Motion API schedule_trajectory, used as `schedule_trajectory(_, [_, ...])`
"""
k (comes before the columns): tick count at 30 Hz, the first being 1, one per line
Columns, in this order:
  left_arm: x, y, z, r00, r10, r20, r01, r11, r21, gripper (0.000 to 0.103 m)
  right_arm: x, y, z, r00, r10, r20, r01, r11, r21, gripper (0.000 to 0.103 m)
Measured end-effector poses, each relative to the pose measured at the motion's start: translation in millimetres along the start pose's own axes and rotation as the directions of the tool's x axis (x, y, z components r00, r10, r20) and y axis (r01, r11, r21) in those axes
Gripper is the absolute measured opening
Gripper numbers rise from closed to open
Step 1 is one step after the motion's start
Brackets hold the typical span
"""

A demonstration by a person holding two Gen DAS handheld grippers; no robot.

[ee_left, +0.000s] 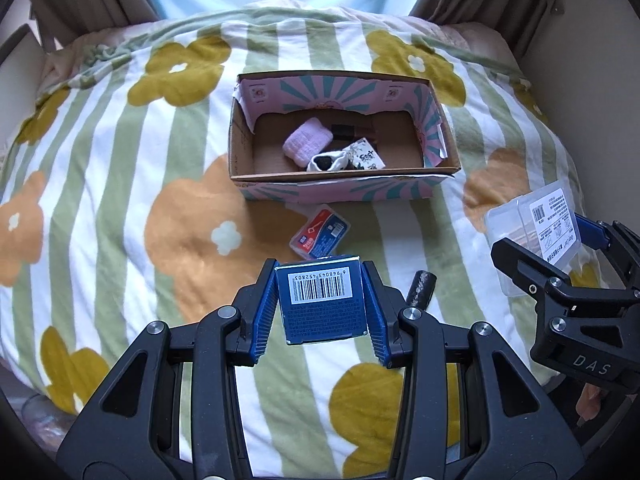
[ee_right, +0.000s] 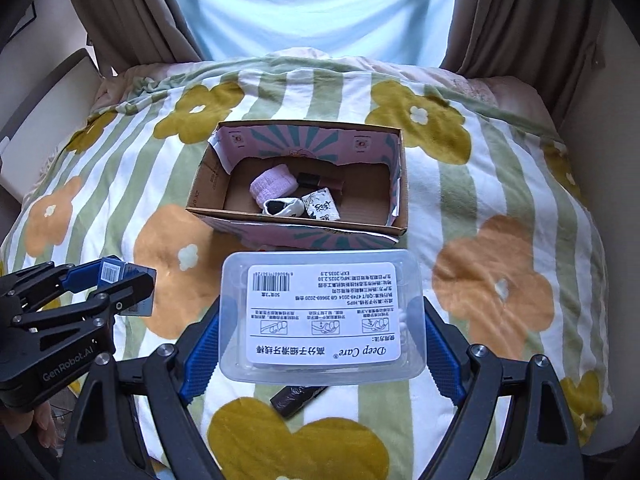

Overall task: Organize objects
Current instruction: 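Carry the blue box and Deep Care case over the cardboard box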

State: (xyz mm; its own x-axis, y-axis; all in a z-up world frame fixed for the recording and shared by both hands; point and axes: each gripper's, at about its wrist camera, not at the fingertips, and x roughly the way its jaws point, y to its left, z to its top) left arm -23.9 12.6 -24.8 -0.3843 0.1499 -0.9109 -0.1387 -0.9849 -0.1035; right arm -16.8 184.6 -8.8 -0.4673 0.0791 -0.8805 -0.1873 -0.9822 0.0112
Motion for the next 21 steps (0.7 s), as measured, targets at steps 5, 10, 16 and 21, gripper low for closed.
schedule_trajectory(5, [-12.4,2.8,-4.3,1.0,-0.005,0.01,0.005,1.0,0.014,0.037,-13.7,-3.2,-5.6,1.0,-0.012,0.014,0.012,0.999,0.035,0.085])
schedule_trajectory(10, [-16.5,6.8,-4.9,1.0,0.002,0.021,-0.002,1.0,0.026,0.037,-20.9,-4.6,-3.7,0.999,-0.015,0.032,0.013,0.999,0.048,0.085])
schedule_trajectory(16, [-18.9,9.5,-1.7,1.0,-0.008,0.025,0.007,0.999,0.033,0.037,-28.7,-0.6,-0.5,0.999,-0.025,0.043,0.022,0.997,0.067,0.085])
schedule_trajectory(21, [-19.2,13.3,16.3,1.0,-0.015,0.027,0.013,0.998,0.067,0.037,-30.0,-0.6,15.1,0.998,-0.019,0.058,0.014,0.997,0.08,0.085])
